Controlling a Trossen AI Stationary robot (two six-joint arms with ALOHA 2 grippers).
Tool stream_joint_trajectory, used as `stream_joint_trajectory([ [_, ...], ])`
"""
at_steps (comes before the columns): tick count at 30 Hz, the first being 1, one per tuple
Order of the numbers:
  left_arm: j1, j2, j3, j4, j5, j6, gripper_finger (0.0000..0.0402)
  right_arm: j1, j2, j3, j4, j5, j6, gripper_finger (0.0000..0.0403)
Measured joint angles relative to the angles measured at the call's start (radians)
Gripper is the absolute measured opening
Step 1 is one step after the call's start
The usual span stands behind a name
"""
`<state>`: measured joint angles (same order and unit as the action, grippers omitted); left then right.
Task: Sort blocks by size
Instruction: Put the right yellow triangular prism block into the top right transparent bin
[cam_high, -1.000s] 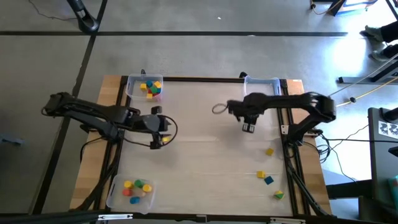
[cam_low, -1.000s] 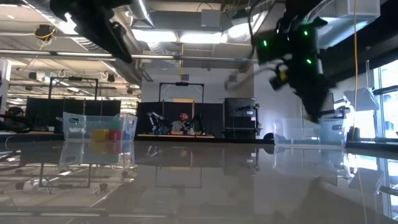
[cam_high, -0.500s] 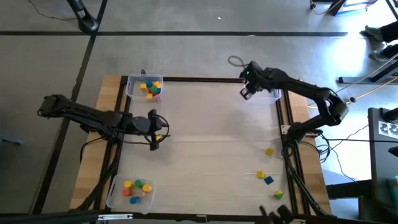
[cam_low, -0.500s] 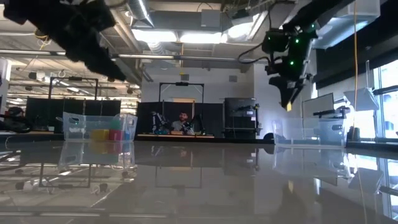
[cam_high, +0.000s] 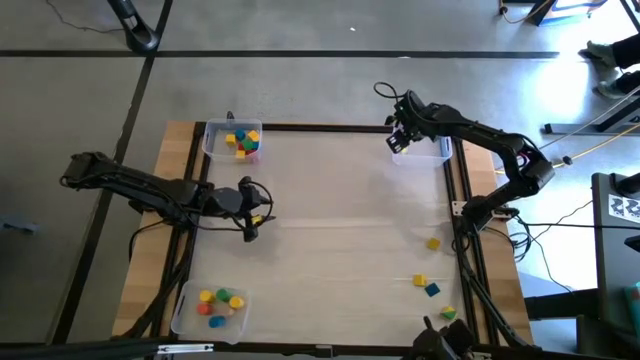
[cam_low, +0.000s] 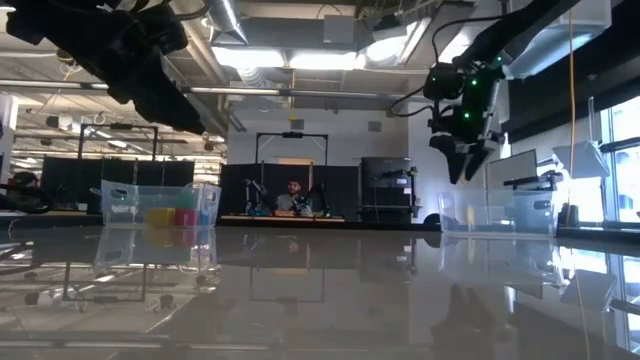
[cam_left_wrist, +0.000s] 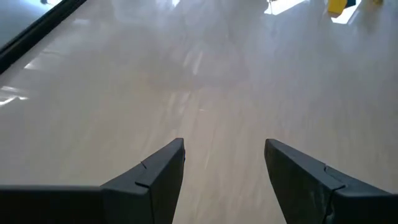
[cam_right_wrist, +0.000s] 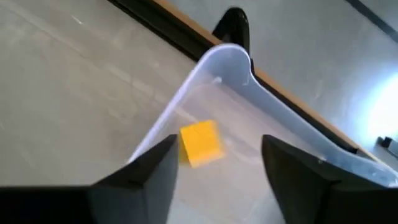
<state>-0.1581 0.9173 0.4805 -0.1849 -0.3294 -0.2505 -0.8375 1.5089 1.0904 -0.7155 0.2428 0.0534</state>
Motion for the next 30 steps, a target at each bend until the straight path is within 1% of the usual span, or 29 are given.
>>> stream_joint_trajectory([
  [2, 0.0, 0.0, 0.0, -0.001, 0.0, 0.0, 0.021, 0.0, 0.0, 0.002, -0.027, 0.0, 0.007, 0.0262],
  [5, 0.001, 0.0, 0.0, 0.005, -0.001, 0.006, 0.021, 0.015, -0.001, 0.016, -0.1, -0.013, 0.013, 0.0299],
  [9, 0.011, 0.003, 0.0, 0.086, -0.012, 0.049, 0.021, 0.091, -0.013, 0.024, -0.192, -0.027, 0.034, 0.0324],
  [13, 0.013, 0.007, 0.0, 0.136, -0.014, 0.101, 0.021, 0.21, -0.049, 0.025, -0.283, -0.025, 0.059, 0.0327],
  [17, 0.018, 0.009, 0.0, 0.165, -0.014, 0.13, 0.021, 0.343, -0.104, 0.025, -0.385, -0.015, 0.135, 0.0328],
  [21, 0.035, 0.013, 0.0, 0.182, -0.014, 0.131, 0.021, 0.472, -0.147, 0.025, -0.466, -0.038, 0.236, 0.0328],
  [25, 0.052, 0.017, 0.0, 0.18, -0.014, 0.121, 0.021, 0.585, -0.158, 0.025, -0.57, -0.073, 0.377, 0.0328],
  [28, 0.063, 0.027, 0.0, 0.184, -0.014, 0.121, 0.021, 0.667, -0.158, 0.002, -0.611, -0.081, 0.465, 0.0328],
  [30, 0.069, 0.038, 0.0, 0.185, -0.014, 0.121, 0.021, 0.72, -0.158, -0.021, -0.62, -0.115, 0.497, 0.0328],
])
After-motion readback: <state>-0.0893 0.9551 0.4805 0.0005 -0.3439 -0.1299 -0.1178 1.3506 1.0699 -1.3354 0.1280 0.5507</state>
